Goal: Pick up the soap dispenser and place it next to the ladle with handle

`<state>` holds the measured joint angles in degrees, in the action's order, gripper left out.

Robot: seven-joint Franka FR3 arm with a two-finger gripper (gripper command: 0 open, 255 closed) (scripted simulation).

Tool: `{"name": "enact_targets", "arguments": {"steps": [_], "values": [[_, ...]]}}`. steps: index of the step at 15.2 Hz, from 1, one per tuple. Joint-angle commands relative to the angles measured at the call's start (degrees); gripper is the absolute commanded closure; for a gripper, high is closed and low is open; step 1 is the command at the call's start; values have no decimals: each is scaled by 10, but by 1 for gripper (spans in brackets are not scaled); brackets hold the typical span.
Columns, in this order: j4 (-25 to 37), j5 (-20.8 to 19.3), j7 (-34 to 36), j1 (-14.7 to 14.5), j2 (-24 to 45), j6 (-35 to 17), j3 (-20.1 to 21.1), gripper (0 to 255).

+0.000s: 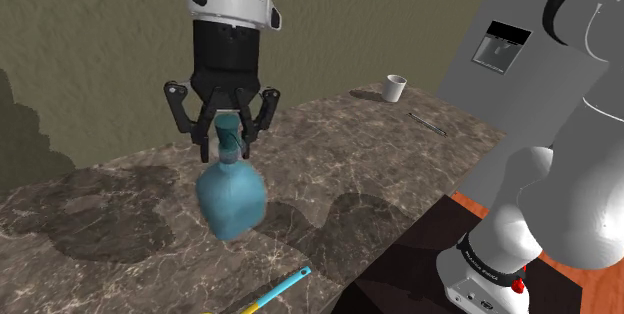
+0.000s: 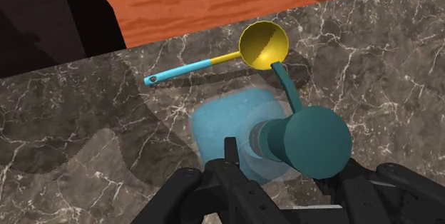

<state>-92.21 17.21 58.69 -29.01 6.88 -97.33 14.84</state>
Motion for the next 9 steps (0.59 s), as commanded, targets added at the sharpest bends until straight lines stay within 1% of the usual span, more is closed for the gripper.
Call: {"name": "enact_targets", "arguments": {"steps": [1,5,9], "values": [[25,-7,31,-18,22,-6,13,255],[82,-25,86,-53,69,-11,32,255],[158,-49,141,-95,128,-8,47,255]]}}
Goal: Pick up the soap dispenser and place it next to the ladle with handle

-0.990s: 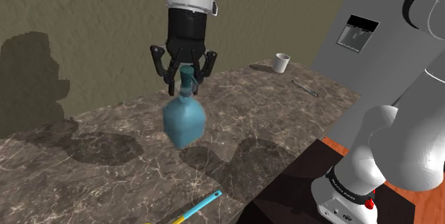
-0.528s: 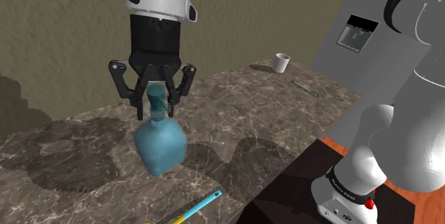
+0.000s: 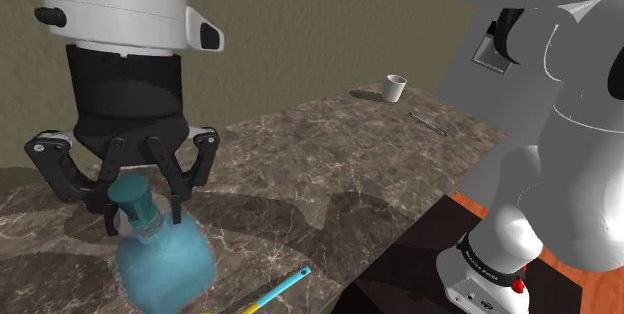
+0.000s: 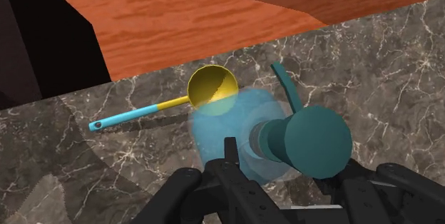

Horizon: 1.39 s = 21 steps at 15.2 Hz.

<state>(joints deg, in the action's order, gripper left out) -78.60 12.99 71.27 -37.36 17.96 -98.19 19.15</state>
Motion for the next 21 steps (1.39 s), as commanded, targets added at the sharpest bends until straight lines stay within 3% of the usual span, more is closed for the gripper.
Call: {"name": "enact_targets", "arguments": {"steps": [1,5,7,21], "values": [[45,-14,29,-23,34,4,6,255],[158,-46,82,-76,113,27,13,255],[246,-65,110,-111,169,52,13,255],[88,-52,80,-92,138,-71,12,255]]}}
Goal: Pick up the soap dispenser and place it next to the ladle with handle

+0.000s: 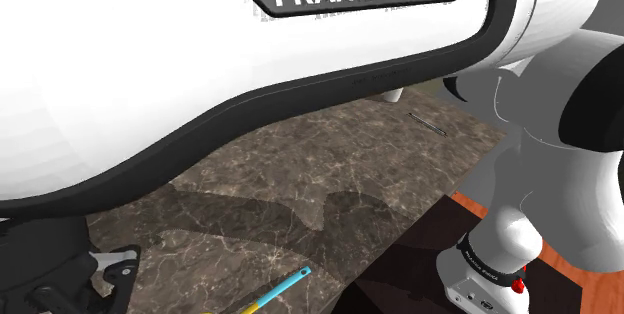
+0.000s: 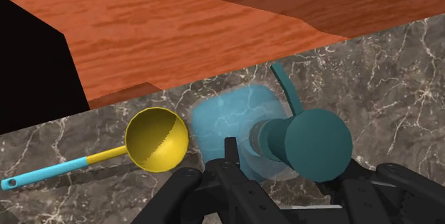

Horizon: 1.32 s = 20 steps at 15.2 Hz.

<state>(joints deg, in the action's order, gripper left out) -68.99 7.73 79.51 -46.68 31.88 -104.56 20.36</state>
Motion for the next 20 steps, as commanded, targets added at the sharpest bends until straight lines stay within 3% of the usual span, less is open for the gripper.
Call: {"name": "enact_targets", "arguments": {"steps": [1,7,15,16,20], "values": [[-17,1,-4,2,-2,-15,0,255],[-60,3,-14,5,0,-59,-1,255],[-63,4,-15,5,1,-62,-1,255],[-62,3,-15,5,1,-61,-1,0],[-63,4,-15,5,1,-62,-1,0]]}}
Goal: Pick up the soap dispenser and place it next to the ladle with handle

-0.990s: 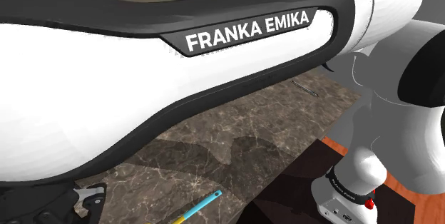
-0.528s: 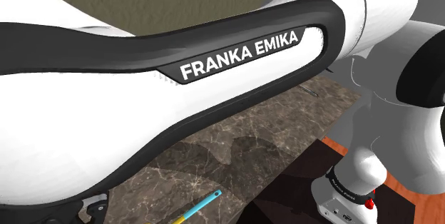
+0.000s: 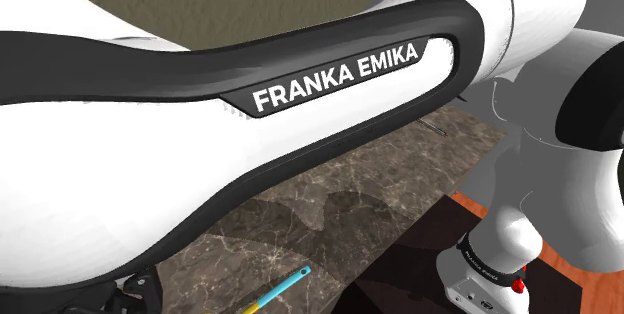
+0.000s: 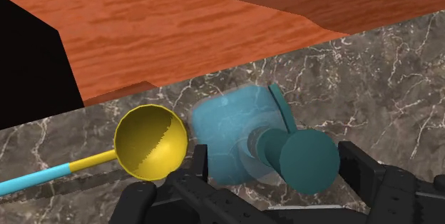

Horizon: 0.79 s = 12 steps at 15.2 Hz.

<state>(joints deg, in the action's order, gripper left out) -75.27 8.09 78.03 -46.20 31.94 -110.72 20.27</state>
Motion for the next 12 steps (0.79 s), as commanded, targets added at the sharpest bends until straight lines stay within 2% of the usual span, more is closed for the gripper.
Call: {"name": "enact_targets", "arguments": {"steps": [1,5,12], "values": [[0,0,0,0,0,0,0,0],[54,1,1,9,-11,66,-1,0],[54,1,1,9,-11,66,-1,0]]}}
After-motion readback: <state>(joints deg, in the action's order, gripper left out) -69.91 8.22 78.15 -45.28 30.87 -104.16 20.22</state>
